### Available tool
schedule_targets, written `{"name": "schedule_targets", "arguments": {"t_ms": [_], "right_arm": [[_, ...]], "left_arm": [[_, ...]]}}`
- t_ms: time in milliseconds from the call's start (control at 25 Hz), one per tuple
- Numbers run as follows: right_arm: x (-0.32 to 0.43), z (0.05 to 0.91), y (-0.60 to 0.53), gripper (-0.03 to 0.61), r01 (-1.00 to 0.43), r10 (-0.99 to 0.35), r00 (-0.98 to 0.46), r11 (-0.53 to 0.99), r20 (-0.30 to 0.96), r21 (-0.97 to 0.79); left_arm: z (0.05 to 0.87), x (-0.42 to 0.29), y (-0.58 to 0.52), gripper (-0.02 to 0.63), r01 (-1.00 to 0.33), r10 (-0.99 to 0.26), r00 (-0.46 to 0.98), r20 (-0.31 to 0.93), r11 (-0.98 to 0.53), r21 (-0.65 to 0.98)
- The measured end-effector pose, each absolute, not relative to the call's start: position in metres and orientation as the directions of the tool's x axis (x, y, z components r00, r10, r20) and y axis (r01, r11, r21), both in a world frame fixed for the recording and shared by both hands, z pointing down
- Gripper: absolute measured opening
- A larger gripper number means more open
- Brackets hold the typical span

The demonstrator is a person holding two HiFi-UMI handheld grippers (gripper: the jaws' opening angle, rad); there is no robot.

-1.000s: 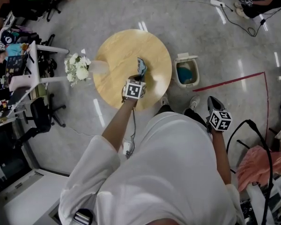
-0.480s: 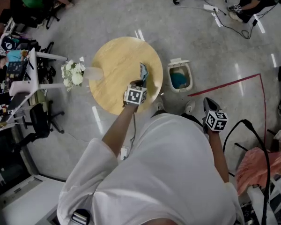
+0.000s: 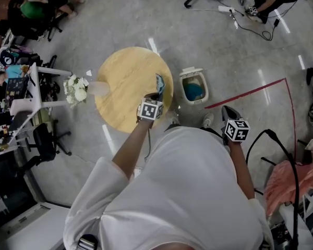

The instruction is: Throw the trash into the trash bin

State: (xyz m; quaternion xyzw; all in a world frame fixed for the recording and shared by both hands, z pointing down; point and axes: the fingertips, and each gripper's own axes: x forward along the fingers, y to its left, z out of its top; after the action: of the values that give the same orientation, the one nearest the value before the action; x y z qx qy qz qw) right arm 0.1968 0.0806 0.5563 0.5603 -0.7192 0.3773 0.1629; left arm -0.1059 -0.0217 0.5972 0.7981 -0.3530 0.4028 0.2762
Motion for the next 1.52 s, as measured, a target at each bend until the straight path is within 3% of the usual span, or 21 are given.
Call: {"name": "schedule_targets", "arguments": {"t_ms": [1520], "right_arm": [[0.250, 0.578, 0.098, 0.002, -0.910, -0.684, -0.307, 0.008, 0.661, -0.414]], "left_arm": [[0.615, 0.032, 0.021, 0.005, -0.591, -0.128, 0.506, 0.853, -0.772, 0.234]]}}
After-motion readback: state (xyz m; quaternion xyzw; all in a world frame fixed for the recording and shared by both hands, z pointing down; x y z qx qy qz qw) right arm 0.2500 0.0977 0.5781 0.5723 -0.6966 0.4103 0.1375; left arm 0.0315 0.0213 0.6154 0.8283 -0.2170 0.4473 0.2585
